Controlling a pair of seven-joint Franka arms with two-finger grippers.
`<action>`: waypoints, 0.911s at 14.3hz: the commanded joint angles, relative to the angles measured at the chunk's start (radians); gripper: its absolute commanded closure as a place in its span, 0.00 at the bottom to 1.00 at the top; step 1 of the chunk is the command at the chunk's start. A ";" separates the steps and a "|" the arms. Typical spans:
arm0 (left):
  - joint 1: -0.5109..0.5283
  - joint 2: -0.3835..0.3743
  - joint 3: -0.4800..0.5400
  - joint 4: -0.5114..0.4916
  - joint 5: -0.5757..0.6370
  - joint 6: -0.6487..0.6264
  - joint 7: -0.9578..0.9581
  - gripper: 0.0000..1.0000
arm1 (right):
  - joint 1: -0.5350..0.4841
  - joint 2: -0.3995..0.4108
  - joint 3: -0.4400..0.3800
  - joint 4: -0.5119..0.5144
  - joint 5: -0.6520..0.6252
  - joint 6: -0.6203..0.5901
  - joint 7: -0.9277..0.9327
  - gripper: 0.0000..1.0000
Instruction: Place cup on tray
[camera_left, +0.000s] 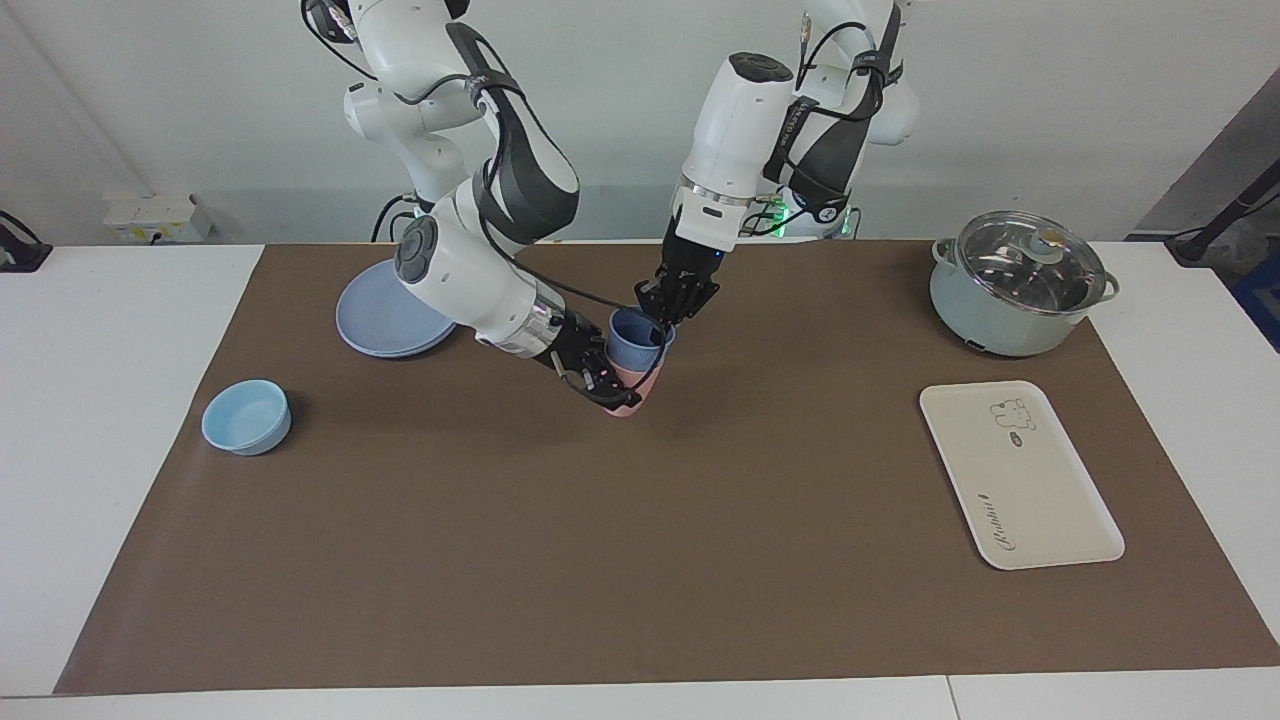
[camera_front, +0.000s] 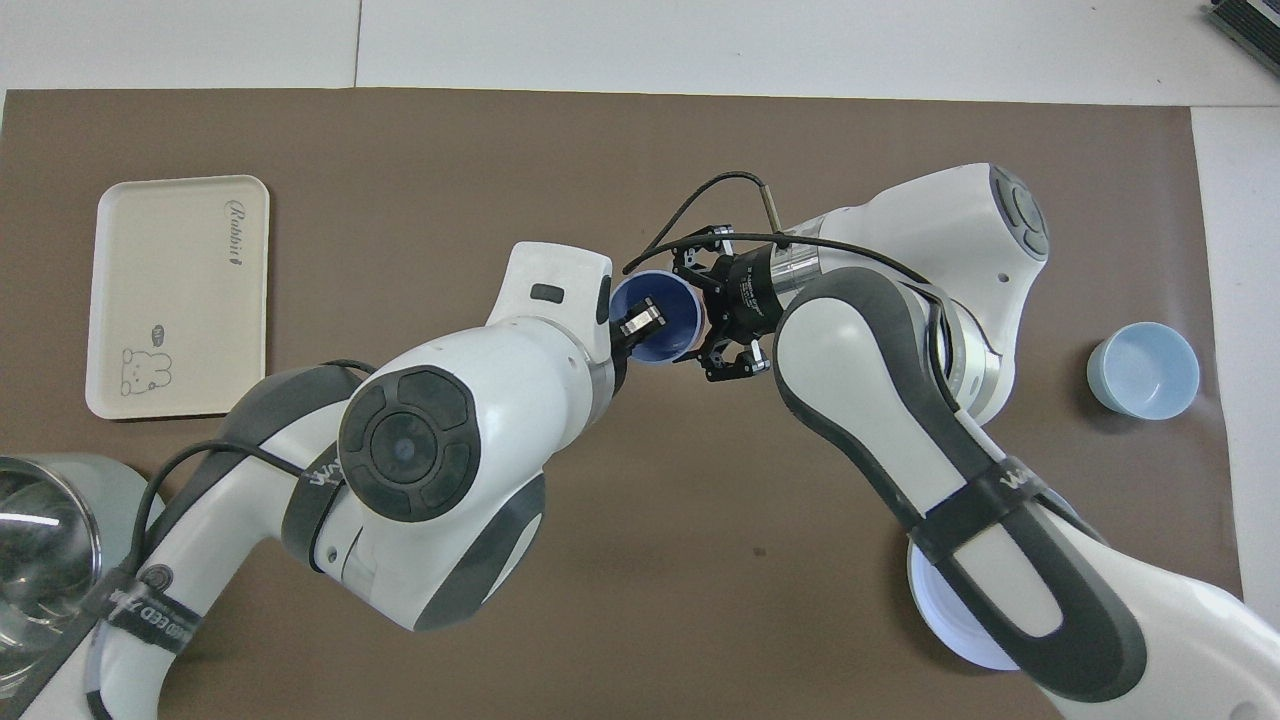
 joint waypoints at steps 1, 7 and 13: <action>-0.001 -0.038 0.027 0.067 -0.006 -0.129 -0.018 1.00 | -0.006 -0.018 -0.005 -0.023 0.024 0.012 0.009 1.00; 0.126 -0.113 0.031 0.178 -0.006 -0.372 0.048 1.00 | -0.056 -0.018 -0.012 -0.030 0.029 0.006 0.065 1.00; 0.556 -0.155 0.033 0.039 -0.195 -0.364 0.688 1.00 | -0.272 -0.021 -0.012 -0.101 0.184 -0.009 0.043 1.00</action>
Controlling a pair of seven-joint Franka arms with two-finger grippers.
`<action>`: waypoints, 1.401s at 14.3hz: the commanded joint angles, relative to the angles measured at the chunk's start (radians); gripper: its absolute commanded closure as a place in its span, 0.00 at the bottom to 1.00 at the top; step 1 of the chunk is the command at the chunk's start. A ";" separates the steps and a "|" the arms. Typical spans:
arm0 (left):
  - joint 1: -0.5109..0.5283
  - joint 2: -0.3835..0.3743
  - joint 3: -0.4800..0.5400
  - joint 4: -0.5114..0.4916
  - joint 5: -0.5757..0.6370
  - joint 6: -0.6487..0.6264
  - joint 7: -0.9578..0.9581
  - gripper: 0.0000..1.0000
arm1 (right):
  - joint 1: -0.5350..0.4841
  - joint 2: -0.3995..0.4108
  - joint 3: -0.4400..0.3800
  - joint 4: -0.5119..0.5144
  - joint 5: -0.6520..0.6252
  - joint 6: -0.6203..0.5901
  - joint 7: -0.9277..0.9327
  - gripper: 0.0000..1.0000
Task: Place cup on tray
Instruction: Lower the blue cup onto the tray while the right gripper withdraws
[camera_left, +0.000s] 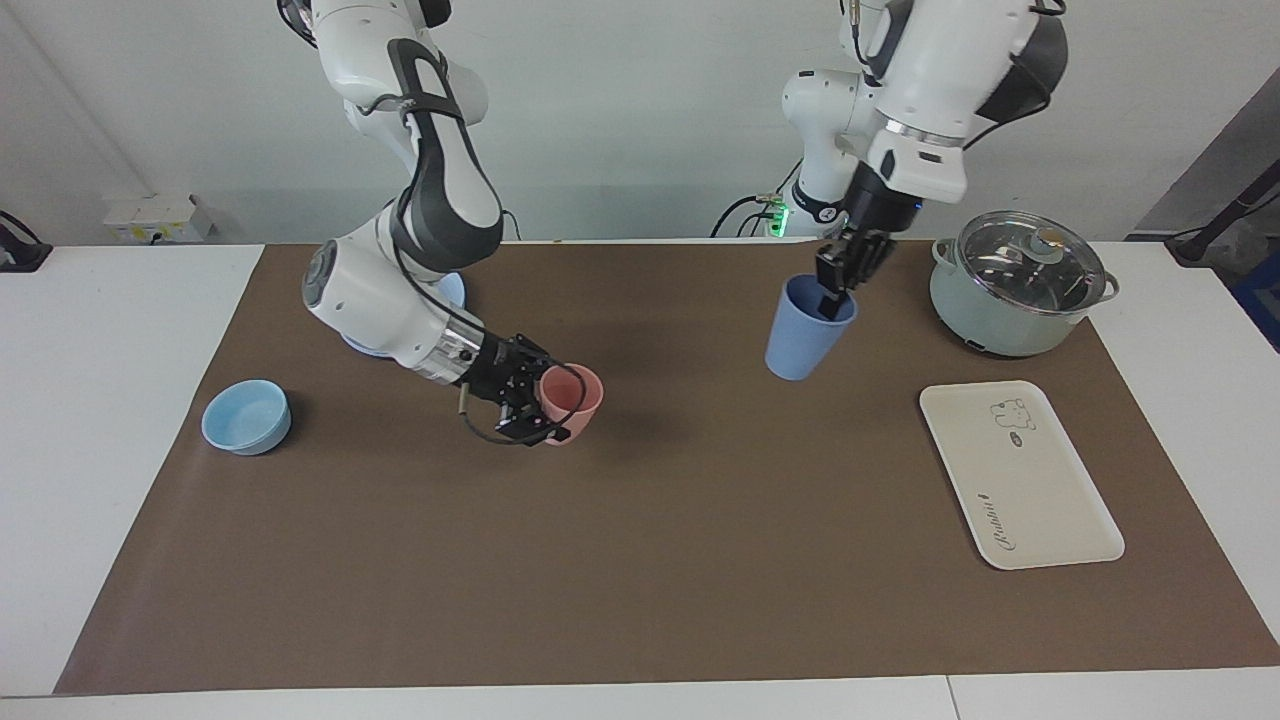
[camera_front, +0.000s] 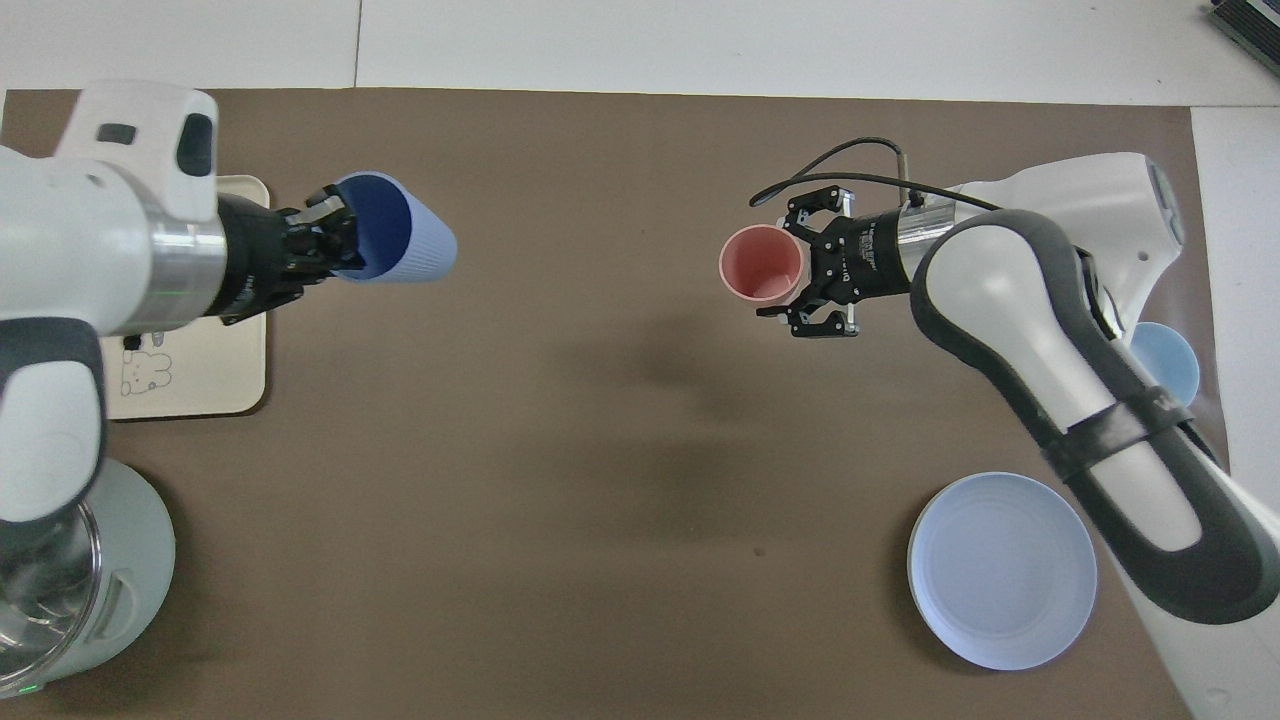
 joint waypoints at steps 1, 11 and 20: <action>0.234 -0.031 -0.010 -0.101 -0.100 0.022 0.371 1.00 | -0.125 -0.022 0.013 -0.073 0.068 -0.023 -0.058 1.00; 0.551 0.262 -0.010 -0.197 -0.153 0.325 1.074 1.00 | -0.407 0.126 0.013 -0.069 0.200 -0.170 -0.406 1.00; 0.521 0.221 -0.014 -0.098 -0.133 0.208 1.093 0.00 | -0.435 0.136 0.008 -0.149 0.197 0.018 -0.580 0.01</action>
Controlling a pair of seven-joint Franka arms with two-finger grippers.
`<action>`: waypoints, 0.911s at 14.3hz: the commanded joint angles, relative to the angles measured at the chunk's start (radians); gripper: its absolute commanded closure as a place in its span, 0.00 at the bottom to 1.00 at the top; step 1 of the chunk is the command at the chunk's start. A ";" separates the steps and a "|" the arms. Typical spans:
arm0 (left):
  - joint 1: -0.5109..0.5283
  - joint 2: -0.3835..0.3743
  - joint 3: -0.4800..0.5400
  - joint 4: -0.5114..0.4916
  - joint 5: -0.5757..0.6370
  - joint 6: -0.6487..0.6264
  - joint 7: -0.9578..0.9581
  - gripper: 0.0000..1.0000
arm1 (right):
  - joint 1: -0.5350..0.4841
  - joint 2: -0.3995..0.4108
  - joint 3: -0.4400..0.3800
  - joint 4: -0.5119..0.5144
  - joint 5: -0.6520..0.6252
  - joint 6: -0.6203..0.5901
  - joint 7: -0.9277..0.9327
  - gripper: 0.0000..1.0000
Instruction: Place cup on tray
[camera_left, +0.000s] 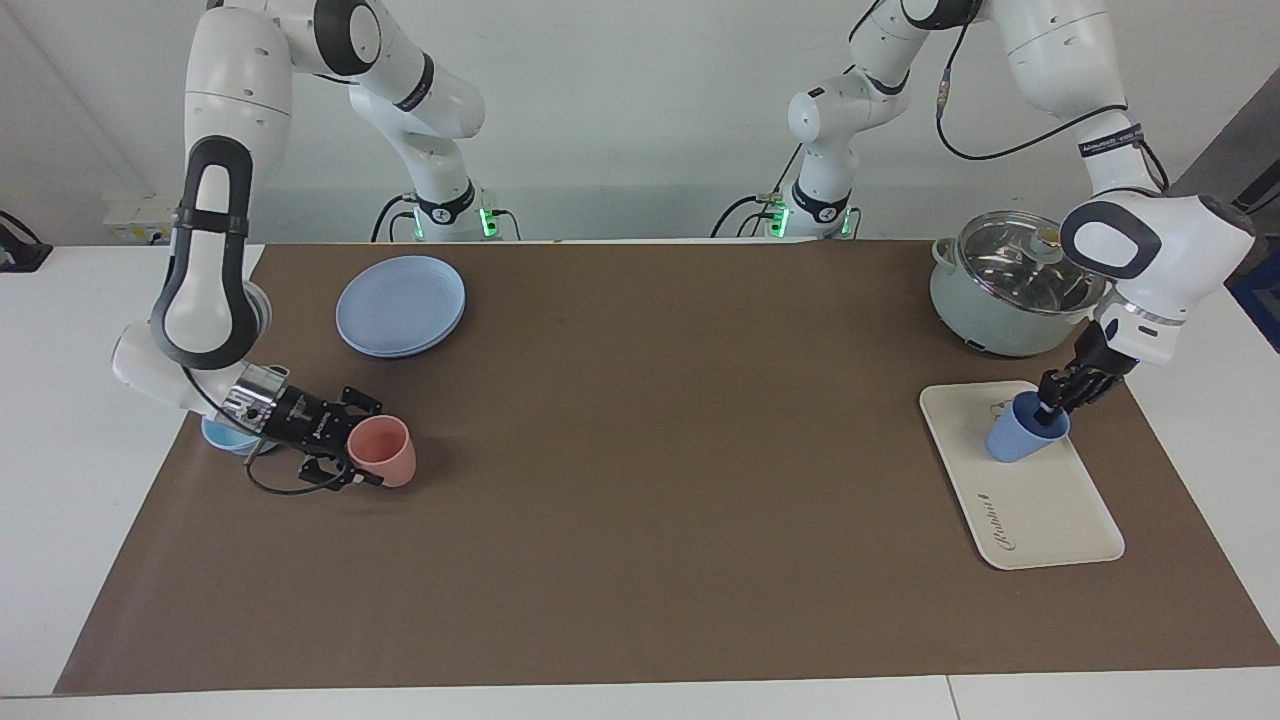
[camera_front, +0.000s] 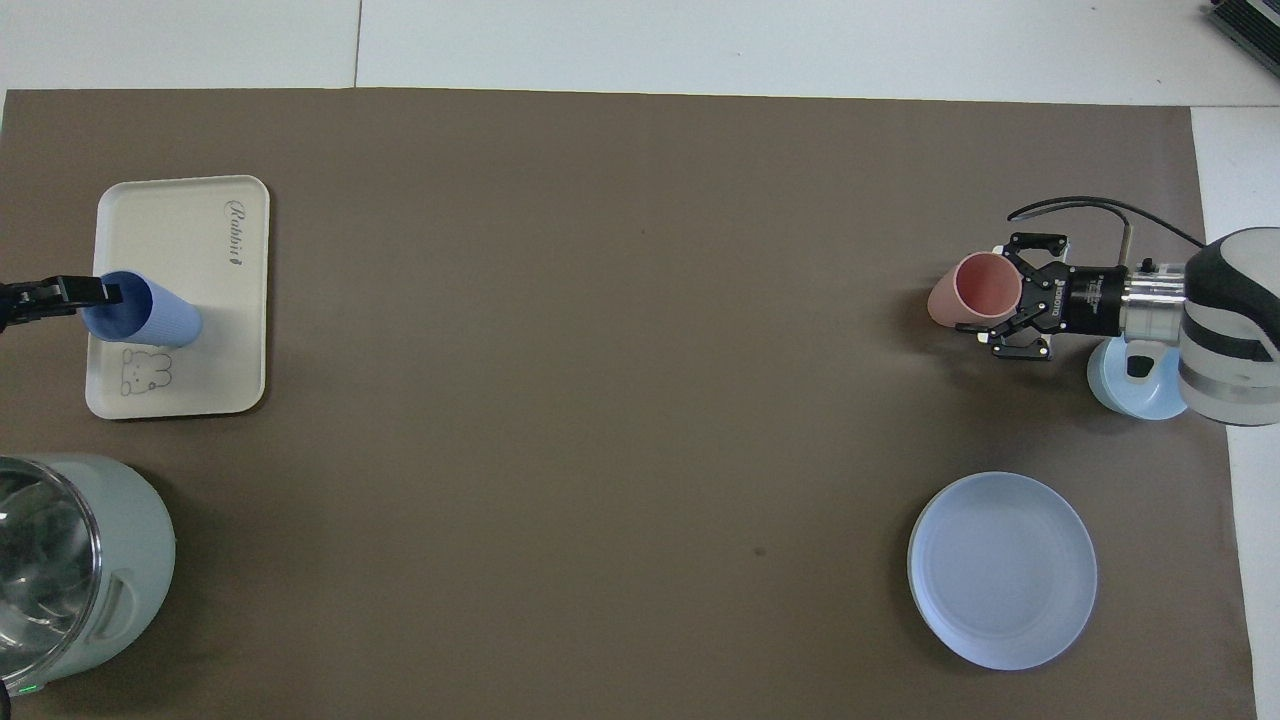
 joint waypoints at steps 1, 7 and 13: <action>-0.022 -0.070 0.004 0.086 0.078 -0.183 0.011 0.00 | -0.013 -0.023 0.007 -0.063 0.012 0.077 -0.060 0.01; -0.217 -0.155 -0.002 0.173 0.339 -0.443 -0.060 0.00 | -0.016 -0.083 -0.002 -0.062 -0.150 0.124 -0.089 0.01; -0.361 -0.239 -0.005 0.163 0.350 -0.552 -0.267 0.00 | -0.017 -0.201 -0.003 -0.062 -0.489 0.123 -0.294 0.01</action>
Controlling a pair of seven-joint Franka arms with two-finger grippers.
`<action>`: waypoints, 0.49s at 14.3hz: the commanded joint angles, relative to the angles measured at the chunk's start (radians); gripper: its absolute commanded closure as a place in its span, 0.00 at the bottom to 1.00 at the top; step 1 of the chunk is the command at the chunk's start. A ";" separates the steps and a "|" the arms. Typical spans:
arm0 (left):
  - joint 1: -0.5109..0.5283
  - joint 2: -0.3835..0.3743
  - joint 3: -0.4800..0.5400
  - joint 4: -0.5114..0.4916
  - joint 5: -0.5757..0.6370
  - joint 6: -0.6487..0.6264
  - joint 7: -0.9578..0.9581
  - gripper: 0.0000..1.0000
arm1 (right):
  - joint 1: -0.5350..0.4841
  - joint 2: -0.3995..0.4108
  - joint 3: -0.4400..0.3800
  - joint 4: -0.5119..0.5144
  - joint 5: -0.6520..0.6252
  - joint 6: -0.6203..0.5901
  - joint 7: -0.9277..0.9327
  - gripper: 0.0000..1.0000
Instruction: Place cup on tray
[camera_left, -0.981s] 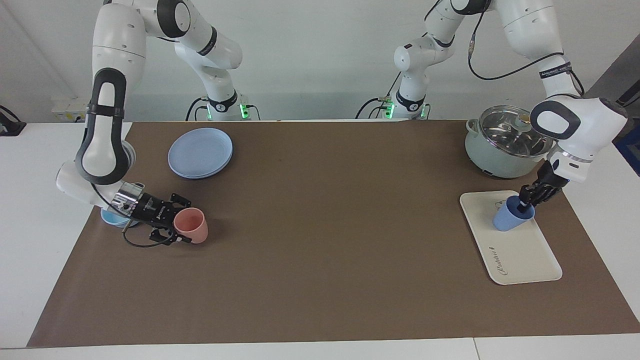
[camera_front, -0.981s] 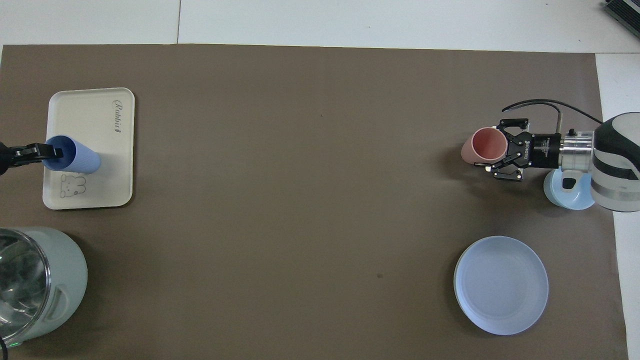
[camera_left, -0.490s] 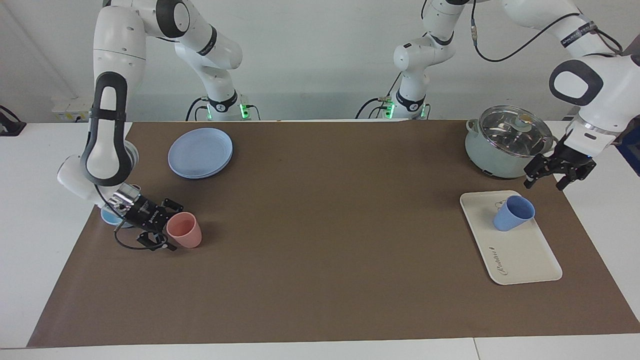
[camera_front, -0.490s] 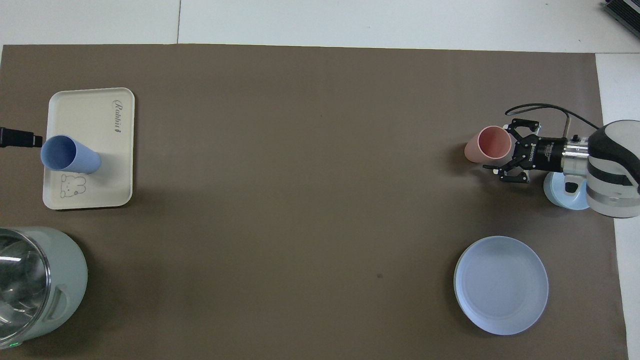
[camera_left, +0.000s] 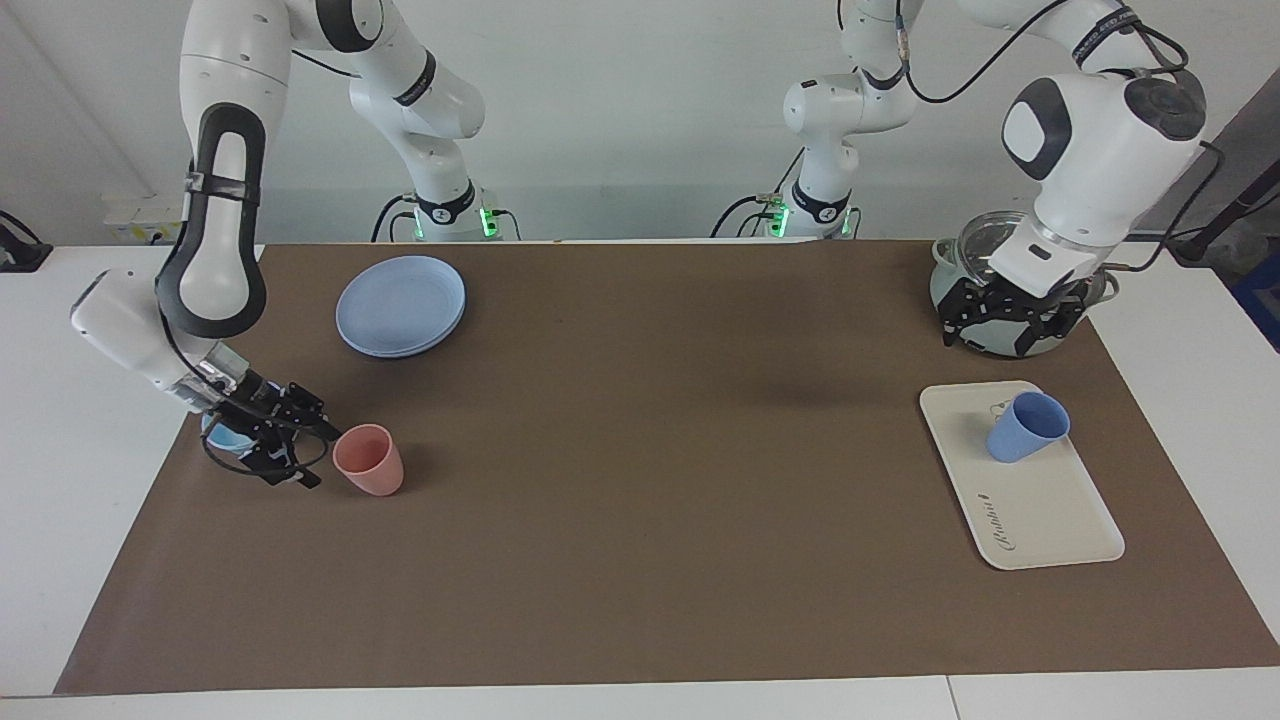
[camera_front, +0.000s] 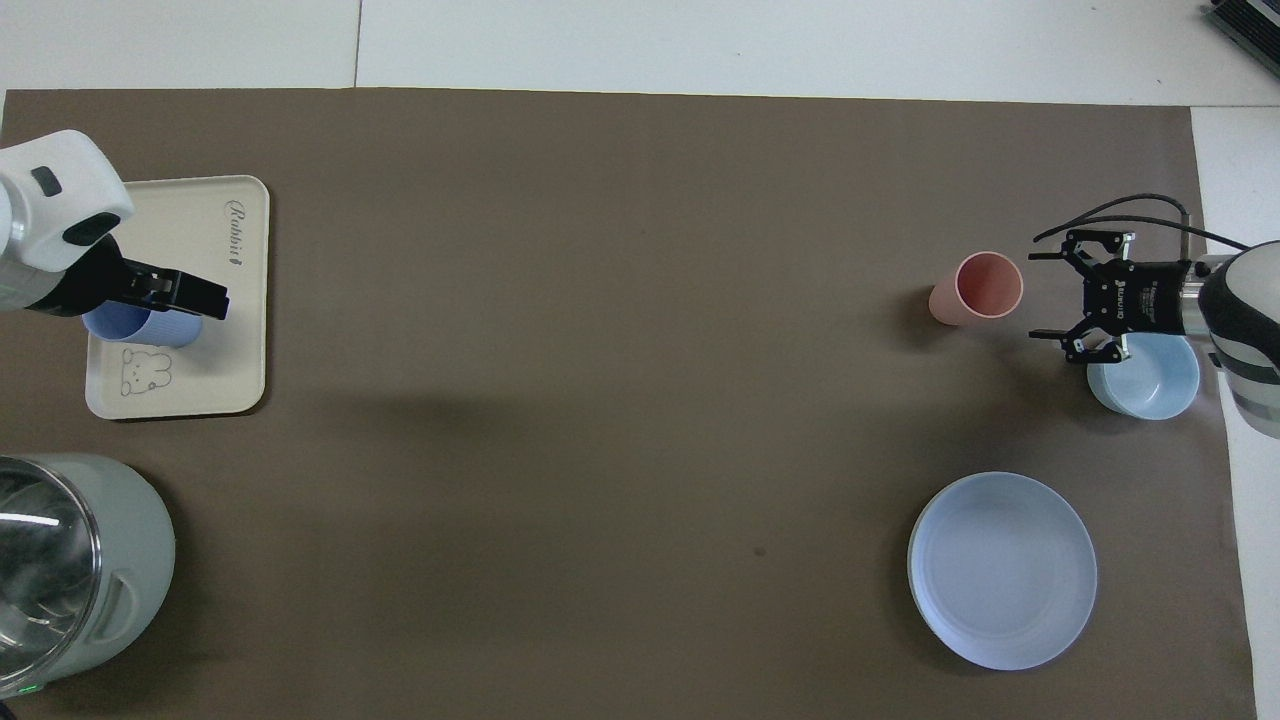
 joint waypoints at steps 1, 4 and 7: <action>-0.011 -0.077 0.014 0.013 0.010 -0.081 -0.027 0.00 | -0.005 -0.093 0.013 -0.031 -0.186 -0.012 -0.148 0.01; -0.011 -0.078 0.005 0.149 -0.015 -0.243 -0.027 0.00 | 0.013 -0.150 0.021 -0.021 -0.357 -0.125 -0.285 0.01; 0.001 -0.056 0.006 0.294 -0.033 -0.418 -0.027 0.00 | 0.085 -0.233 0.024 -0.021 -0.470 -0.208 -0.391 0.01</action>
